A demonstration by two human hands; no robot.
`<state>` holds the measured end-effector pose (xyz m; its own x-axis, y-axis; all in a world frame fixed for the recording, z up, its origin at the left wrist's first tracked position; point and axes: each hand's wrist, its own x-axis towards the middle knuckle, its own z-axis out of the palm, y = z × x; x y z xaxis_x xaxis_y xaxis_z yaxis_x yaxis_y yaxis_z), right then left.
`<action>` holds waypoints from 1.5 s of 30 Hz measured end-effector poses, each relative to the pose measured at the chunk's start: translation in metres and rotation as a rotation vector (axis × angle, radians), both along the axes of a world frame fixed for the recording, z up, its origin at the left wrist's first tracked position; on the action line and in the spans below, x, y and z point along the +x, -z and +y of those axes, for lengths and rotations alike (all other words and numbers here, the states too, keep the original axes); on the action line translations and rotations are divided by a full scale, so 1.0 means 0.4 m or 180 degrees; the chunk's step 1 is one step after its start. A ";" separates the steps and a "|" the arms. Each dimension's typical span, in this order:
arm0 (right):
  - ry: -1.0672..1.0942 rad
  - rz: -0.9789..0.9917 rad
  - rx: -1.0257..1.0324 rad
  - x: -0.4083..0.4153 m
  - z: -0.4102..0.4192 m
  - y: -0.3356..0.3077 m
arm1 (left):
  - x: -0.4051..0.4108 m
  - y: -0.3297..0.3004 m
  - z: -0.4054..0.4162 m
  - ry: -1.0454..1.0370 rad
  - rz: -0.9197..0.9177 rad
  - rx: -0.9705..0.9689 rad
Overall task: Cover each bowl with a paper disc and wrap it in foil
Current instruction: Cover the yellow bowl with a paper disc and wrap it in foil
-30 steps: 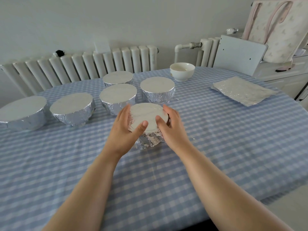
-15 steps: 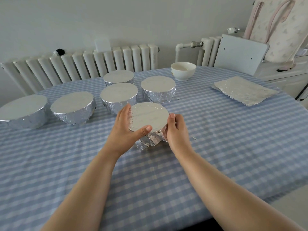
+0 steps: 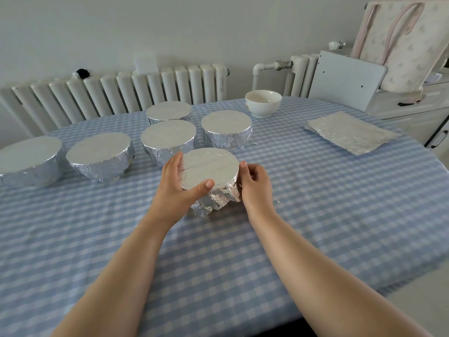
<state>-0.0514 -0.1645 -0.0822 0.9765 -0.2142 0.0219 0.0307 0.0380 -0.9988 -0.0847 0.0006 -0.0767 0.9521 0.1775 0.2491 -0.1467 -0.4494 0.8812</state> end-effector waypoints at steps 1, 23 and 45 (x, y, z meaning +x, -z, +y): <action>0.0003 -0.0017 0.0067 0.001 0.002 -0.004 | 0.001 0.000 0.000 -0.0014 -0.0017 -0.0036; 0.0133 0.0229 0.0966 0.033 0.033 -0.004 | 0.009 0.010 0.009 -0.0012 -0.0077 -0.0246; -0.0125 0.0280 -0.0266 0.053 -0.013 0.017 | 0.002 0.016 -0.012 -0.0021 -0.0079 -0.0057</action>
<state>-0.0302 -0.1697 -0.0892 0.9831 -0.1769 -0.0480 -0.0570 -0.0461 -0.9973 -0.0837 -0.0041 -0.0833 0.9445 0.1882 0.2692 -0.1657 -0.4346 0.8852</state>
